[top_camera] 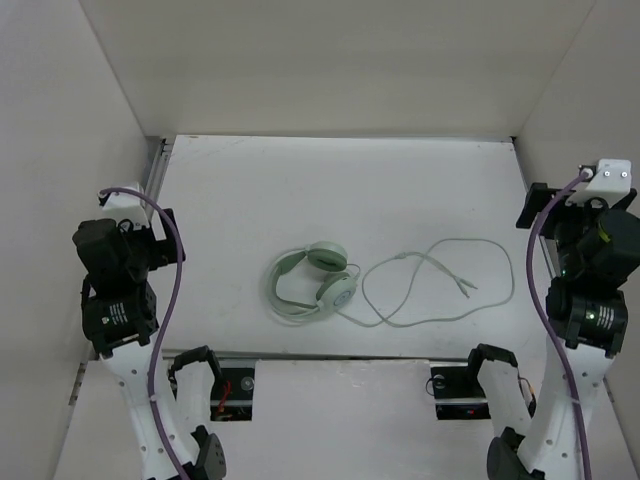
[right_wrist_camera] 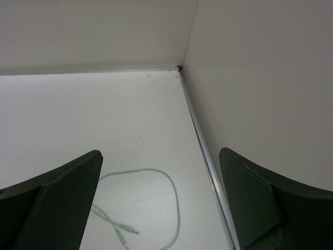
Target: Wrap the headphones
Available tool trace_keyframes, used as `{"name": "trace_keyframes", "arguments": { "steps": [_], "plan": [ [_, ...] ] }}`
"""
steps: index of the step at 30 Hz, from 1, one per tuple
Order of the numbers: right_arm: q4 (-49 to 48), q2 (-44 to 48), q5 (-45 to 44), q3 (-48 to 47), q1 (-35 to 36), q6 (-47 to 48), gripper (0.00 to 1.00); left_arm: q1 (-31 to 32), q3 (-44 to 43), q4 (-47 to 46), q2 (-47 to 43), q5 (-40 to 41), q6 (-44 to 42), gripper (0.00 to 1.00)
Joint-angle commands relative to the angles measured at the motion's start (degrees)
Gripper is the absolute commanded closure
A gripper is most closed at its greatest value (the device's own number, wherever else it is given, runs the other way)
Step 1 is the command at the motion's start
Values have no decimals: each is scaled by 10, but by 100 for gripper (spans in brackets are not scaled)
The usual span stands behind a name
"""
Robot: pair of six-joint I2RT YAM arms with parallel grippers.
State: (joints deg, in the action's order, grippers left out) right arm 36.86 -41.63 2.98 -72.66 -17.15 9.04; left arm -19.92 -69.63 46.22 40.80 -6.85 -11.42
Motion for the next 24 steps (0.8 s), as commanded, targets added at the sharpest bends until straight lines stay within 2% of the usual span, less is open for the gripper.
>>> {"name": "trace_keyframes", "arguments": {
  "steps": [1, 7, 11, 15, 19, 24],
  "plan": [
    [-111, 44, -17, 38, 14, 11, 0, 10, 15, -34, -5, -1, 26, 0],
    [-219, 114, -23, 151, 22, 8, 0, 24, 43, -69, -7, -48, 59, 0],
    [-168, 54, -22, 160, 66, -21, 0, 51, 79, -115, 8, -113, 125, 0],
    [-147, 4, 27, 173, 88, -43, 0, 88, 128, -145, 42, -174, 202, 0],
    [-151, -13, 74, 176, 93, -82, 0, 131, 201, -164, 60, -162, 214, 0],
    [-158, -20, 91, 194, 120, -82, 0, 189, 292, -193, 81, -127, 208, 0]
  ]
}}
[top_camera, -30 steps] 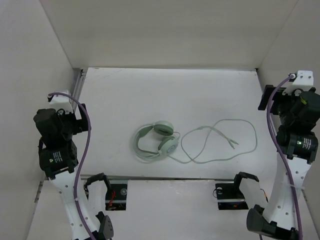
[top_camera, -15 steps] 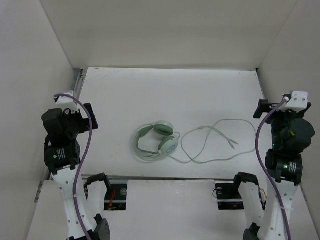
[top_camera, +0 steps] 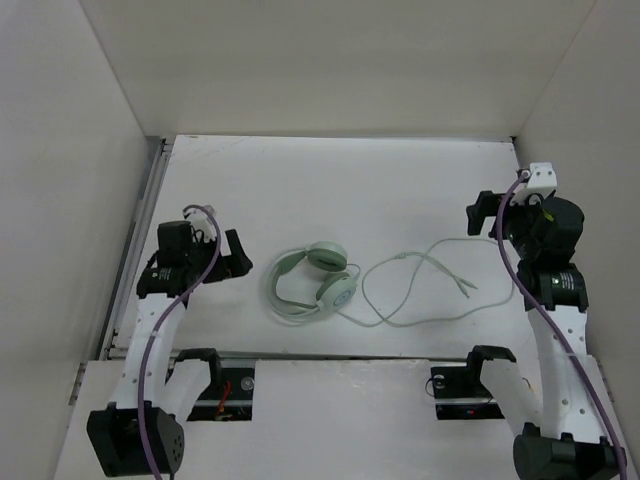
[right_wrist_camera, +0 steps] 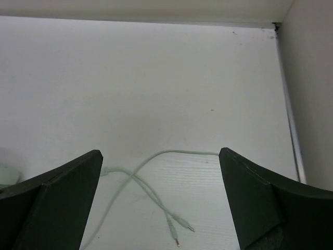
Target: Wrap the headphones
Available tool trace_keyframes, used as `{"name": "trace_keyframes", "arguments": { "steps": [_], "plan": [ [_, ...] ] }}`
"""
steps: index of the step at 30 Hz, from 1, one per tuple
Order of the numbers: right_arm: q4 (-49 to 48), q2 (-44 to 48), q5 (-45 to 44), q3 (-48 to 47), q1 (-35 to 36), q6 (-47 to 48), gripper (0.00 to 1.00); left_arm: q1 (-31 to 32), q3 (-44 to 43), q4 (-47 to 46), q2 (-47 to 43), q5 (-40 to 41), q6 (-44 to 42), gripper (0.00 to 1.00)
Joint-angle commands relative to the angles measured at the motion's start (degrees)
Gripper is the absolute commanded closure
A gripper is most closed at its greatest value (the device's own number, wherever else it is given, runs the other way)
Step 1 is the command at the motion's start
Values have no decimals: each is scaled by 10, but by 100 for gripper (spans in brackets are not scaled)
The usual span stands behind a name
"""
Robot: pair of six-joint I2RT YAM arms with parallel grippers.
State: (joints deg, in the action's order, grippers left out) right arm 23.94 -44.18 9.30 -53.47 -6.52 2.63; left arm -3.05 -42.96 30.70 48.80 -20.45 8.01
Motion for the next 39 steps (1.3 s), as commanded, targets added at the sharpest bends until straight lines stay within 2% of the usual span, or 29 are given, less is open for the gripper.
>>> {"name": "trace_keyframes", "arguments": {
  "steps": [1, 15, 24, 30, 34, 39],
  "plan": [
    [-29, 3, 32, 4, 16, -19, 0, 28, 36, -47, 8, 15, 12, 0],
    [-28, -6, 72, 18, 17, -29, 0, 162, 52, -126, 152, 32, -24, 2],
    [-29, 3, 83, 23, 2, -35, 0, 243, 65, -166, 217, 80, -77, 4],
    [-30, 11, 90, 19, -6, -45, 0, 264, 57, -189, 280, 145, -87, 18],
    [-36, 18, 97, 18, -13, -54, 0, 266, 57, -192, 320, 156, -97, 25],
    [-43, 25, 99, 19, -22, -62, 0, 270, 47, -197, 364, 157, -99, 48]
  ]
}}
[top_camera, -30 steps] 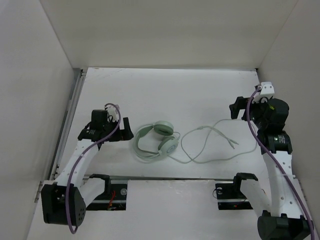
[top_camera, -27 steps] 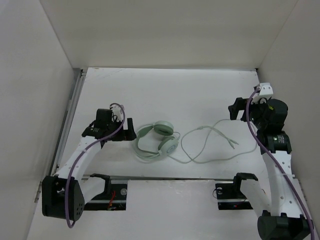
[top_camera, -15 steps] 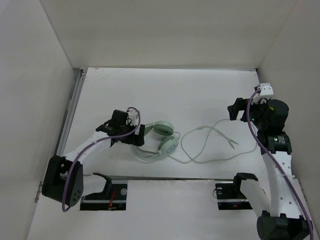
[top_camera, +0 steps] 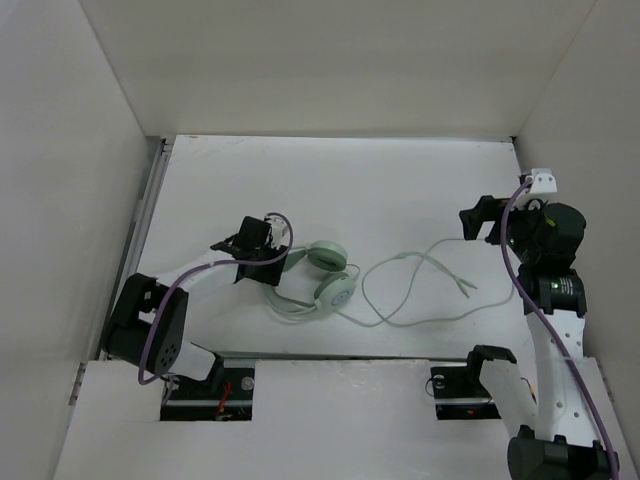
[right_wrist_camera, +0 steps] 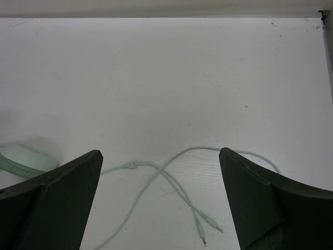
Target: Wrap the headphones
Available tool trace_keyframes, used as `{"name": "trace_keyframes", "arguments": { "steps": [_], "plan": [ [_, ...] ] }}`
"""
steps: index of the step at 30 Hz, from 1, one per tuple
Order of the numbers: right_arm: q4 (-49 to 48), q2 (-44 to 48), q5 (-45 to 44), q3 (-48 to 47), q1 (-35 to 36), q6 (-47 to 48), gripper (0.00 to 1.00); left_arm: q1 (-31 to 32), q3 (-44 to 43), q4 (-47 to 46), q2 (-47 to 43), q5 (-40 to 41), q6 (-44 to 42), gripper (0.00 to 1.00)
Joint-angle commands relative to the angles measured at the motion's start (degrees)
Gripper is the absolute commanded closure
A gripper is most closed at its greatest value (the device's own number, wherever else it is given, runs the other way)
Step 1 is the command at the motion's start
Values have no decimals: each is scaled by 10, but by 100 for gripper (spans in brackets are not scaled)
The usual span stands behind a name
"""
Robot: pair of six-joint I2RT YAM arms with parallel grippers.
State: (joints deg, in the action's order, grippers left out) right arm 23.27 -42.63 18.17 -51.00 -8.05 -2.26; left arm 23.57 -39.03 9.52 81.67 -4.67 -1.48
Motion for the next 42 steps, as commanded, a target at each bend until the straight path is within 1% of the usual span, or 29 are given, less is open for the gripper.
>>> {"name": "trace_keyframes", "arguments": {
  "steps": [1, 2, 5, 8, 9, 11, 12, 15, 18, 23, 27, 32, 35, 39, 42],
  "plan": [
    [-38, 12, 10, -5, -10, -15, 0, 5, 4, 15, 42, 1, -5, 57],
    [-39, 13, 10, -4, -10, -16, 0, 5, 2, 16, 44, 3, -5, 59],
    [-43, 17, 10, -1, -17, -18, 0, 7, -10, 28, 53, 6, -5, 72],
    [-52, 21, 10, 3, -21, -22, 0, 12, -23, 44, 62, 4, -20, 89],
    [-54, 22, 10, 3, -21, -23, 0, 14, -26, 49, 63, 2, -26, 93],
    [-58, 22, 11, 4, -22, -26, 0, 20, -35, 53, 60, 0, -36, 99],
    [-59, 22, 11, 4, -22, -26, 0, 23, -41, 54, 58, 2, -38, 100],
    [-59, 22, 11, 1, -18, -17, 0, 24, -82, 62, 47, 11, -43, 100],
    [-58, 22, 10, 0, -6, 11, 0, 15, -154, 80, 42, 18, -38, 100],
    [-59, 26, 12, -11, 66, 78, 0, 4, -322, 124, 38, 10, -30, 100],
    [-72, 27, 15, -23, 129, 114, 0, -1, -426, 152, 31, -8, -31, 100],
    [-134, 32, 68, -16, 199, 124, 0, -7, -530, 185, 16, -23, -30, 100],
    [-171, 12, 86, -10, 251, 132, 0, -16, -578, 208, 8, -39, -28, 100],
    [-241, -31, 74, 3, 322, 168, 0, -23, -626, 235, -11, -46, -23, 100],
    [-310, -65, 50, 23, 365, 176, 0, -36, -651, 246, -26, -50, -19, 100]
  ]
}}
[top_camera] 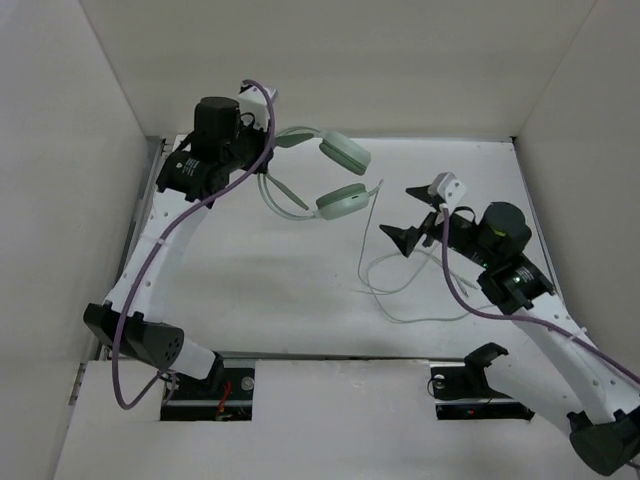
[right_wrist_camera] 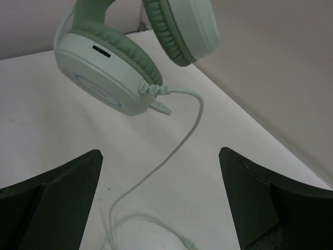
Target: Wrap the headphones
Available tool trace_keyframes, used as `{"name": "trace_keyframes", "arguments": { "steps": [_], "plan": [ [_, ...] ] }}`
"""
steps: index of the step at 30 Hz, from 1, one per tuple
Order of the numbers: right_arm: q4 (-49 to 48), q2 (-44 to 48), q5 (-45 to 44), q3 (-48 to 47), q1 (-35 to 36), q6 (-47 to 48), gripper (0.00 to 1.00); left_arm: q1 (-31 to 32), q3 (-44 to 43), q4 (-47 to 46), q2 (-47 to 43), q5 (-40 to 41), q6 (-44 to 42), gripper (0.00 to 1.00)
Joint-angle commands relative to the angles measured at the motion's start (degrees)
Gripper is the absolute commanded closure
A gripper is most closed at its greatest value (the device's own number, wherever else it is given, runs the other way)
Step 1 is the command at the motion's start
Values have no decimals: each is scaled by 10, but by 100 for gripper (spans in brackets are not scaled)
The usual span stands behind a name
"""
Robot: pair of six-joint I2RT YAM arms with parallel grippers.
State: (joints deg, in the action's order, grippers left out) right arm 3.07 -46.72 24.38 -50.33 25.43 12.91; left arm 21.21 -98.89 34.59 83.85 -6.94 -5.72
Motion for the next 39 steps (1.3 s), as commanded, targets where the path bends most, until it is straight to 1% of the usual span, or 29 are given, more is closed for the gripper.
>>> {"name": "trace_keyframes", "arguments": {
  "steps": [1, 5, 7, 12, 16, 22, 27, 30, 31, 33, 34, 36, 37, 39],
  "plan": [
    [-134, -35, -26, 24, 43, 20, 0, -19, -63, -1, -51, -33, 26, 100],
    [-249, -81, -74, 54, 88, 10, 0, -53, -111, 14, -62, -75, 47, 100],
    [-297, -105, -95, 57, 99, 4, 0, -60, -137, 24, -67, -91, 54, 100],
    [-391, -182, -126, 31, 113, -12, 0, -78, -198, 47, -69, -128, 87, 100],
    [-463, -260, -136, -1, 123, -39, 0, -104, -238, 51, -65, -178, 127, 100],
    [-498, -354, -162, -50, 128, -43, 0, -142, -295, 51, -60, -215, 161, 100],
    [-483, -374, -151, -38, 128, -71, 1, -194, -316, 29, -58, -229, 204, 100],
    [-470, -364, -113, -6, 138, -87, 17, -223, -315, 15, -59, -243, 234, 100],
    [-465, -357, -94, 10, 143, -95, 24, -234, -315, 10, -59, -250, 247, 100],
    [-457, -345, -65, 30, 153, -104, 33, -249, -311, 1, -59, -261, 266, 100],
    [-451, -337, -50, 42, 158, -108, 38, -258, -307, -5, -60, -265, 279, 100],
    [-428, -318, -19, 61, 170, -118, 50, -277, -290, -25, -62, -272, 307, 100],
    [-419, -313, -10, 66, 171, -123, 54, -281, -284, -34, -63, -273, 316, 100],
    [-400, -303, 12, 74, 172, -133, 64, -293, -268, -52, -66, -277, 338, 100]
  ]
}}
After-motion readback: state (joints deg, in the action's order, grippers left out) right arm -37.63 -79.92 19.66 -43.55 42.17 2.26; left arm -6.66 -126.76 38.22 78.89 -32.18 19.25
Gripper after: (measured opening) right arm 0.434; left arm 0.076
